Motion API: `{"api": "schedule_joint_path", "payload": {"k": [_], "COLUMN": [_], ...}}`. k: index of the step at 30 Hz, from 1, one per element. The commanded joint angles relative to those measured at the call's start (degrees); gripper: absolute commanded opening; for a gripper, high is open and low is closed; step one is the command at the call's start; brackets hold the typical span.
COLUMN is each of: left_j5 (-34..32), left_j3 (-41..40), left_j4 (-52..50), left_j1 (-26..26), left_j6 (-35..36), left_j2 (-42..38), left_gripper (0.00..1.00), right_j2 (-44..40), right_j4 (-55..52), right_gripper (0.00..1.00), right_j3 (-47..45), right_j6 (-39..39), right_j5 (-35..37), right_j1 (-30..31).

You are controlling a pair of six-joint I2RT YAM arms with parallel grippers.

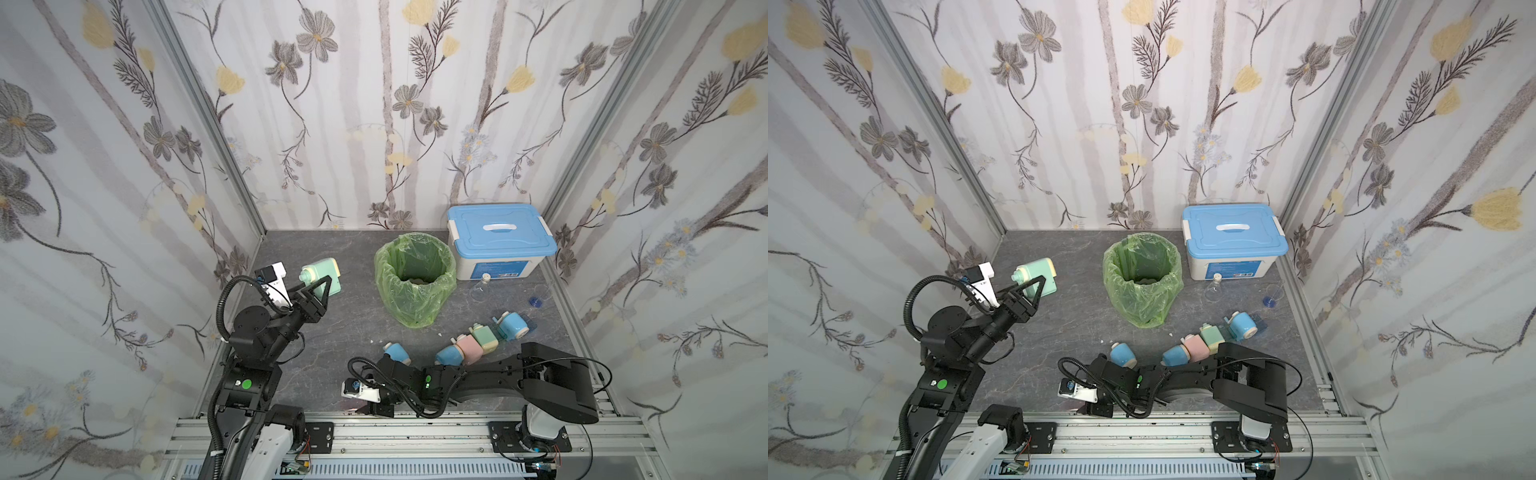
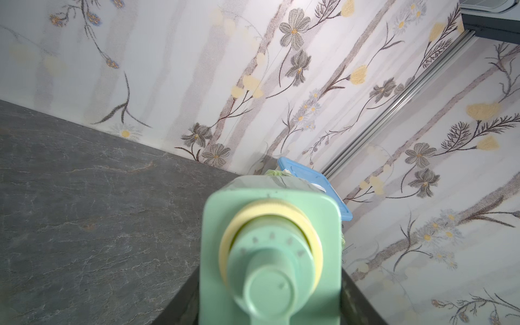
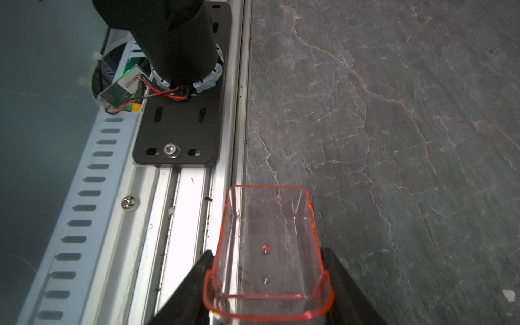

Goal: Take out the pencil sharpener tray and clean the shavings
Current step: Place the container at the center of the board, then place the pencil sharpener at the center of the board.

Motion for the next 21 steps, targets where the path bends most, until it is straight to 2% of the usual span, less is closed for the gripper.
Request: {"api": "schedule_joint_path", "payload": {"k": [1,7,11,14,16,21], "left_j5": [0.3,1.5,5.2,15.3,24.0,37.0], "left_j3": [0.3,0.4,0.6,1.0,1.2,2.6], "left_j4": [1.9,1.5,3.1,7.6,11.6,14.2], "left_j1": [0.0,0.1,0.1,0.1,0.0,-0.5], "left_j6": [0.2,0.2,0.5,0.1,-1.0,0.3], "left_j2": [0.1,0.4,1.3,4.0,6.2,7.0], "left_gripper": [0.42,0.42,0.42,0.43,0.44,0.45], "right_j2": [1.0,-2.1,-7.9,-15.0,-20.6,-31.5], "right_j4": [0.6,2.0,-0.3,-5.8,-11.0,-21.2], "right_gripper": [0.59,0.77,0.81,0.82,0.83,0.9], "right_j3": [0.5,-2.3,-3.8,-3.5,-2.2,1.5], "right_j6": [0.9,0.4,-1.3,-1.4,-0.9,-0.7], "right_j5": [2.8,2.1,0.7,-4.2,-11.2,-22.5], "right_j1": [-0.1,-0.3,-1.7,-5.4,-9.4,-17.7]}}
